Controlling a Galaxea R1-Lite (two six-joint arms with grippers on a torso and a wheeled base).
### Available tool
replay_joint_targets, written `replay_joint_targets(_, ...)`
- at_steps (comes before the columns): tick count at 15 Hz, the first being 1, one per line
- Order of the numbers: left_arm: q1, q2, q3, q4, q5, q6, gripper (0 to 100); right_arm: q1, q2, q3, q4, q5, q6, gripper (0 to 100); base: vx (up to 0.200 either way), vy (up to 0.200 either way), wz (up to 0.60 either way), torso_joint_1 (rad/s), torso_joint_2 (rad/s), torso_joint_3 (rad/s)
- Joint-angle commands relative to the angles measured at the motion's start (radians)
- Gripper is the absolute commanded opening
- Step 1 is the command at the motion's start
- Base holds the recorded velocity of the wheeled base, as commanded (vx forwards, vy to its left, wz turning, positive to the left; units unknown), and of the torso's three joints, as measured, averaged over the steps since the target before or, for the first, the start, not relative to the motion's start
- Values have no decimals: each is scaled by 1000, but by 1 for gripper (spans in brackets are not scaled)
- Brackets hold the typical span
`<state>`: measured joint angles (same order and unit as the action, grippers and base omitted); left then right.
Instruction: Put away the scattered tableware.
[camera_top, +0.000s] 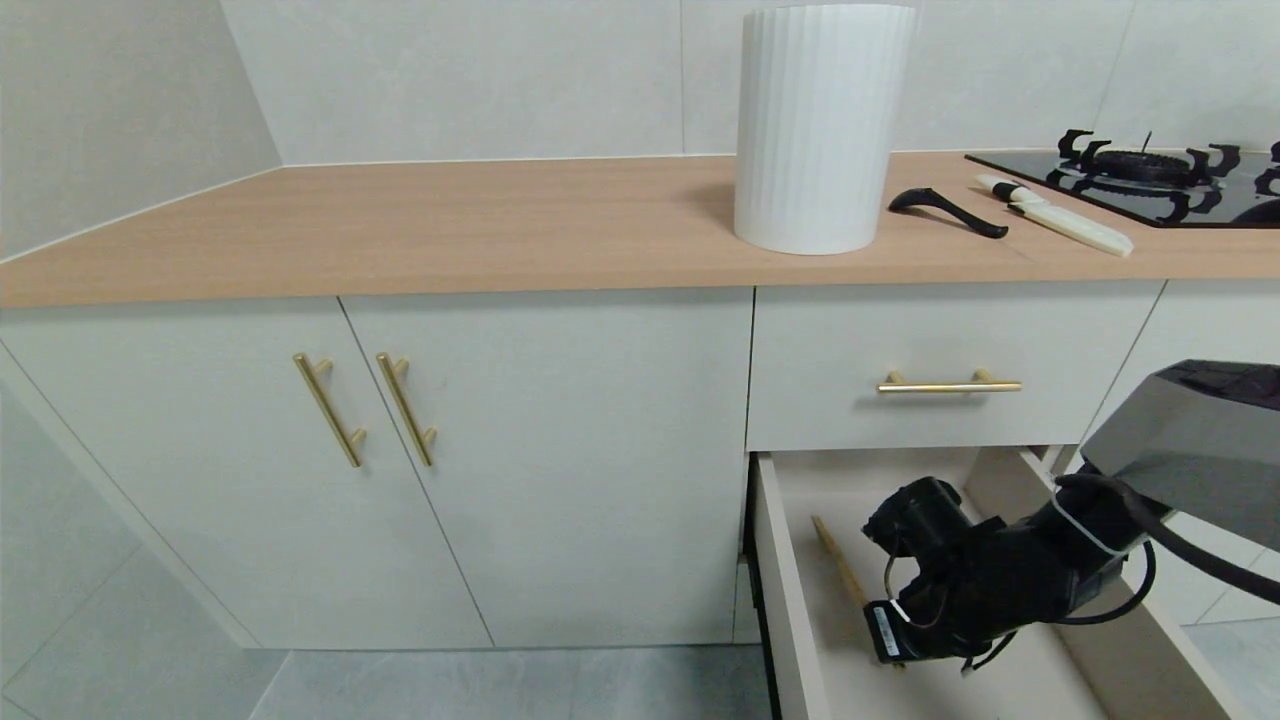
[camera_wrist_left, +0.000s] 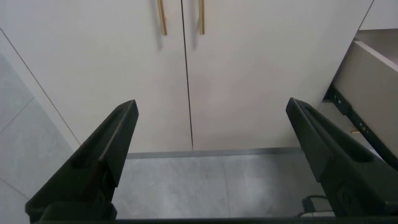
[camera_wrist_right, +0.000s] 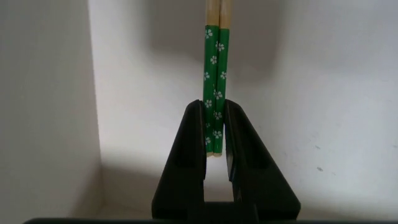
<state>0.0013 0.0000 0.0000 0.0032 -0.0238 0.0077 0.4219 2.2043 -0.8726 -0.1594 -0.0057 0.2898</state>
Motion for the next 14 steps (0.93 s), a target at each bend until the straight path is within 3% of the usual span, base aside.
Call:
replay_joint_targets(1,0,0,0,0,-1,0,100,9,91,-2,-45,-34,9,0,0,0,0,0,0,0)
replay_joint_targets(14,0,0,0,0,1,0,100,20,112,1,-62,-71,9,0,0,0,0,0,0,0)
